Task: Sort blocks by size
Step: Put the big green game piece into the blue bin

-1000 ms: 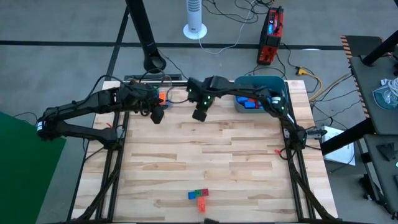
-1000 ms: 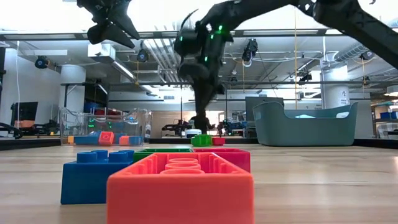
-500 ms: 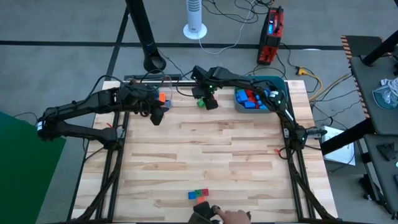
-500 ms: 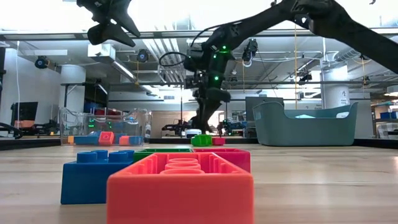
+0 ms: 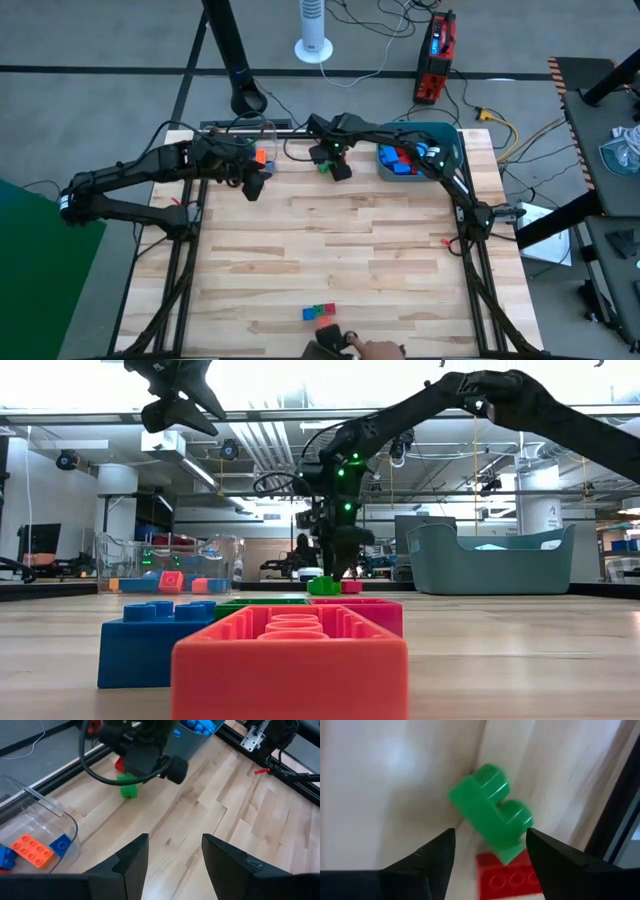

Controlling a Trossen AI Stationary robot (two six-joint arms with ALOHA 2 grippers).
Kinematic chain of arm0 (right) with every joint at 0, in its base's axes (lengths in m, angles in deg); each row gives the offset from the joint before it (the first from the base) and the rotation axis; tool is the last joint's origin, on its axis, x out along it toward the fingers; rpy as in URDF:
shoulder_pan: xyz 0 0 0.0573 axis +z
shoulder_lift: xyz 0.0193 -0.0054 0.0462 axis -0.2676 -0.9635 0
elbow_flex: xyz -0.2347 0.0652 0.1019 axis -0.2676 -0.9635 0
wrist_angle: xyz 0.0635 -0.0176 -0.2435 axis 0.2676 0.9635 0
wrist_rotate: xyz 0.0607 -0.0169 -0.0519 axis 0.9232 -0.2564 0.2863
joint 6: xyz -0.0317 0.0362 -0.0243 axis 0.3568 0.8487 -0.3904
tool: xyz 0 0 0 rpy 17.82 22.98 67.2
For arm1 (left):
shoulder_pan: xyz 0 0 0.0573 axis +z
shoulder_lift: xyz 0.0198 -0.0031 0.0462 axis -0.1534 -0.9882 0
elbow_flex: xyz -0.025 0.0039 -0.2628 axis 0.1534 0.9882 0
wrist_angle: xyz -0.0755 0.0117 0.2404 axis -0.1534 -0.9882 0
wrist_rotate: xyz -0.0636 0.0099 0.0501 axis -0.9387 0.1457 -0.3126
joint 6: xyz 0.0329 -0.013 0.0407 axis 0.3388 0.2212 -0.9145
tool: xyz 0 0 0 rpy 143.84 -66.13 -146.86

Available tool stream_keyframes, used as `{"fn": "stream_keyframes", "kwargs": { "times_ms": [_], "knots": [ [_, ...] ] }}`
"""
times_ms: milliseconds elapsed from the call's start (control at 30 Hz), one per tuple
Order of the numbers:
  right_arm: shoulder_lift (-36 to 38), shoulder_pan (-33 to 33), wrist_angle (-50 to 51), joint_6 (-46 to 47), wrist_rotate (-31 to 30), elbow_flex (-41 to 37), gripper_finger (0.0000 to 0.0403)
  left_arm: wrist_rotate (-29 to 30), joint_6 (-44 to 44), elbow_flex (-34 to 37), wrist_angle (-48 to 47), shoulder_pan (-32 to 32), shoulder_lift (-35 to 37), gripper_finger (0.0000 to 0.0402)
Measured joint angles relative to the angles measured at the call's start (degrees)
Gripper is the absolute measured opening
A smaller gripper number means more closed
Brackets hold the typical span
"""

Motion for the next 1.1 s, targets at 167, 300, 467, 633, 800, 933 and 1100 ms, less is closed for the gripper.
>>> {"fn": "stream_keyframes", "kwargs": {
  "times_ms": [167, 300, 467, 633, 800, 933, 1100],
  "knots": [
    [0.5, 0.6, 6.8, 4.8, 3.3, 0.1, 0.0202, 0.0, -0.4, 0.0, 0.0, 0.0, 0.0, 0.017],
    [0.5, 1.6, 9.2, 7.2, 7.4, 0.1, 0.018, 0.1, -0.5, 0.0, 0.0, 0.0, 0.0, 0.017],
    [0.7, 3.2, 9.1, 7.7, 7.9, 0.5, 0.0149, 0.1, 0.5, 0.0, 0.0, 0.0, 0.0, 0.017],
    [0.7, 3.0, 8.9, 10.7, 7.9, 4.2, 0.0113, 0.1, 1.1, 0.0, 0.0, 0.0, 0.0, 0.017],
    [0.7, 1.2, 5.8, 14.6, 7.4, 9.2, 0.0061, 0.1, 1.9, 0.0, 0.0, 0.0, 0.0, 0.017],
    [0.5, -1.7, -3.1, 21.8, 3.8, 9.9, 0.0016, 0.1, 1.9, 0.0, 0.0, 0.0, -0.1, 0.017],
    [-1.3, -3.9, -6.7, 29.8, 3.8, 9.8, 0.001, 0.1, 2.1, 0.0, 0.0, 0.0, -0.2, 0.017]
  ]
}}
